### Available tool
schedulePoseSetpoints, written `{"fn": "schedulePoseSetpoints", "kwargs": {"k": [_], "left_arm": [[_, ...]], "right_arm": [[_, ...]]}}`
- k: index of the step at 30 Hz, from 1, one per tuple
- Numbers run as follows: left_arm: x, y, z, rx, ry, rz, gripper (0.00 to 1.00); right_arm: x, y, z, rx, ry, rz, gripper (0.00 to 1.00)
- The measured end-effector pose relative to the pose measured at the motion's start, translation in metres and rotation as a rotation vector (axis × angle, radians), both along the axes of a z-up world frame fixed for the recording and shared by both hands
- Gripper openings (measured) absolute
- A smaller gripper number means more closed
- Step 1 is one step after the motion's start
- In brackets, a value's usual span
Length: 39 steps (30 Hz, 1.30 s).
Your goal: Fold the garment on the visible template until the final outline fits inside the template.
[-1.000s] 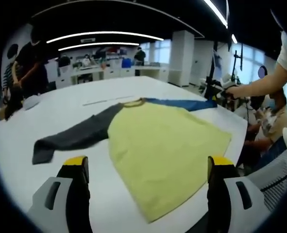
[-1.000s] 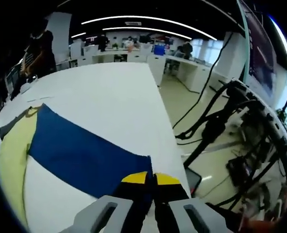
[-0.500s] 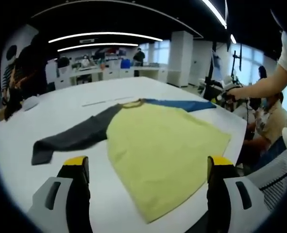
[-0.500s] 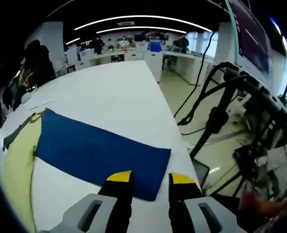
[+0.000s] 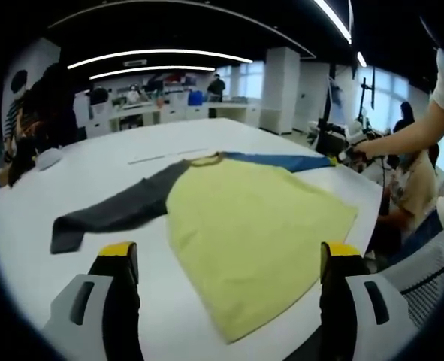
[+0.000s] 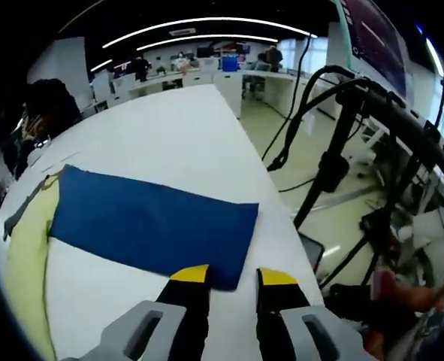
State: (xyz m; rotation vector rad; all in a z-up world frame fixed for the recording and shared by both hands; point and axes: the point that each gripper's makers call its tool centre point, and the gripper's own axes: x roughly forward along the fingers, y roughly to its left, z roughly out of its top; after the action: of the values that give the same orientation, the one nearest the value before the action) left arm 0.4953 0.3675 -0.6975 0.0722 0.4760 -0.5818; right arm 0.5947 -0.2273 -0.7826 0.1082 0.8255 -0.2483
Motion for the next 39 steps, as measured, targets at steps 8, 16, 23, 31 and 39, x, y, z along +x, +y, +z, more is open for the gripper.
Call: {"fn": "schedulePoseSetpoints", "kwargs": {"k": [8, 16, 23, 31, 39], "left_arm": [[-0.001, 0.0, -0.001, 0.003, 0.004, 0.002, 0.97], [-0.002, 0.002, -0.001, 0.008, 0.005, 0.008, 0.97], [-0.002, 0.004, -0.002, 0.007, 0.01, 0.014, 0.97], [-0.001, 0.004, 0.001, 0.004, 0.002, 0.012, 0.98], [0.0, 0.006, 0.002, 0.007, 0.001, 0.012, 0.99]], "right_arm": [[-0.002, -0.004, 0.0, 0.002, 0.009, -0.008, 0.1], [0.004, -0.005, -0.001, 0.014, 0.009, 0.006, 0.04], [0.006, -0.004, 0.0, 0.036, -0.002, 0.001, 0.0], [0.007, -0.001, 0.0, 0.047, 0.003, -0.002, 0.0], [0.011, 0.001, 0.011, 0.039, -0.025, 0.003, 0.0]]}}
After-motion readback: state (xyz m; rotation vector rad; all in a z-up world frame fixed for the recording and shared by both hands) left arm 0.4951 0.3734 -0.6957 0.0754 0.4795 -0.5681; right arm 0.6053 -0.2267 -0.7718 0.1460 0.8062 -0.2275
